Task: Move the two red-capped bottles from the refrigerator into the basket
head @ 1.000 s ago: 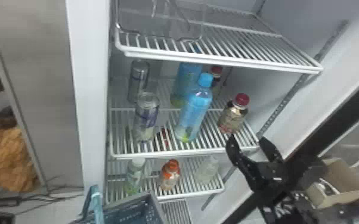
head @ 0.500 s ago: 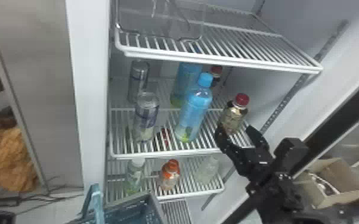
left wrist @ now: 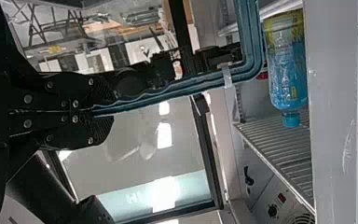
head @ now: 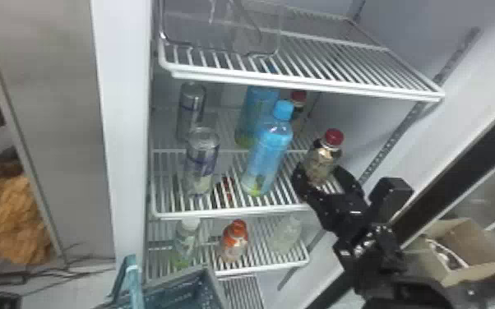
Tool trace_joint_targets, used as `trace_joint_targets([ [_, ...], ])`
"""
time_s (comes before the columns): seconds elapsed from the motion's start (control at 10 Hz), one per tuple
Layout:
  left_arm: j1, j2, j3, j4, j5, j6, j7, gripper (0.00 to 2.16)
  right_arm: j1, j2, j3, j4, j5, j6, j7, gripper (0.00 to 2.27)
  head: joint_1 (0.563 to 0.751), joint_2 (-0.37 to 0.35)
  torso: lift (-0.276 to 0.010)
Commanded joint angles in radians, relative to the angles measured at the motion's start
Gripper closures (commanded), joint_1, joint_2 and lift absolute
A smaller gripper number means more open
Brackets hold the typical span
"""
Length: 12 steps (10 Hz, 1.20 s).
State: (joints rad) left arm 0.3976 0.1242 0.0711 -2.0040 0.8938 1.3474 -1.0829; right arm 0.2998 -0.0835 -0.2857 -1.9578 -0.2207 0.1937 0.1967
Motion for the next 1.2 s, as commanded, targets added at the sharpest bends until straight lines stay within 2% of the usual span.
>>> trace_joint_targets([
  [0.0,-0.002,0.000,-0.001,0.000,0.002,0.000,0.000,1.20,-0.015,-0.004,-0.001,0.013,0.003,0.003,-0.005,0.14,0.695,-0.350,0.000],
  [0.2,0.000,0.000,-0.001,0.000,0.004,0.000,0.001,1.20,-0.030,-0.008,-0.001,0.025,0.005,0.020,-0.006,0.18,0.695,-0.350,0.000],
  [0.3,-0.002,0.000,-0.001,0.000,0.004,0.000,0.000,1.20,-0.037,-0.012,-0.001,0.030,-0.001,0.027,-0.005,0.57,0.695,-0.350,0.000],
  [0.4,0.000,0.000,0.001,0.003,0.004,0.000,0.000,1.20,-0.037,-0.013,-0.001,0.030,0.007,0.027,-0.006,1.12,0.695,-0.350,0.000],
  [0.5,0.000,0.000,-0.001,0.003,0.004,0.000,0.001,1.20,-0.037,-0.013,-0.003,0.030,0.023,0.022,-0.008,1.28,0.695,-0.350,0.000],
  [0.9,-0.005,0.002,-0.007,0.005,0.008,-0.002,0.001,1.20,0.029,-0.015,-0.017,-0.049,0.011,0.000,-0.006,1.28,0.695,-0.350,0.000],
  [1.1,-0.005,0.002,-0.007,0.005,0.008,-0.002,0.001,1.20,0.093,-0.016,-0.021,-0.120,-0.054,0.000,-0.006,1.28,0.695,-0.350,0.000],
])
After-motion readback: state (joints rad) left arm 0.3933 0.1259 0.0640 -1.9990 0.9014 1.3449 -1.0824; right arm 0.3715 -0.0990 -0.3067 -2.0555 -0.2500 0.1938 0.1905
